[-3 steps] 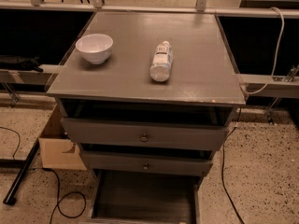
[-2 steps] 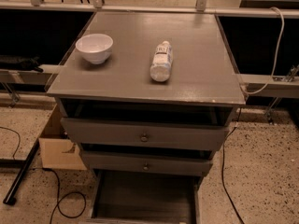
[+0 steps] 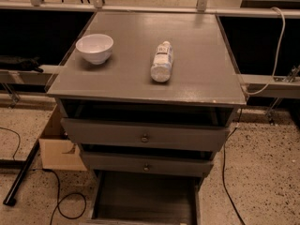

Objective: Open bottom drawer

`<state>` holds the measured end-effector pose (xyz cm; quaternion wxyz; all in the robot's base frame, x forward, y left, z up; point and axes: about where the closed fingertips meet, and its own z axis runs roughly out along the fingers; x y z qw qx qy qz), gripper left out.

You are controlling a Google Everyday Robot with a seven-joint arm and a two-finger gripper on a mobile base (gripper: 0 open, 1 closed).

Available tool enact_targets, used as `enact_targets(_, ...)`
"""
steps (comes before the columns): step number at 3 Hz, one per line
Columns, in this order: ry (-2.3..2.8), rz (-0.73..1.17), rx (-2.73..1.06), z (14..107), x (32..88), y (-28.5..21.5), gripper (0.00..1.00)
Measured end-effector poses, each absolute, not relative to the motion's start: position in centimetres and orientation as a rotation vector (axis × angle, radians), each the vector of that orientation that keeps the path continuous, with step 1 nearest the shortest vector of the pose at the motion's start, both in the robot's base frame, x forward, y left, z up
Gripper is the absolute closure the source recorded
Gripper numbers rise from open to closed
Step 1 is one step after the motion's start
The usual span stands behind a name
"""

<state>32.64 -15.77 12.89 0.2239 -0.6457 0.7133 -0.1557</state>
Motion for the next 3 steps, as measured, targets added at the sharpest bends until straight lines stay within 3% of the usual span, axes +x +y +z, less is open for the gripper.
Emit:
enact_targets(2, 1.969, -0.43, -1.782, 12.88, 32.63, -15.77, 0.0)
enact_targets(3, 1.969, -0.43, -1.782, 12.88, 32.63, -15.77, 0.0)
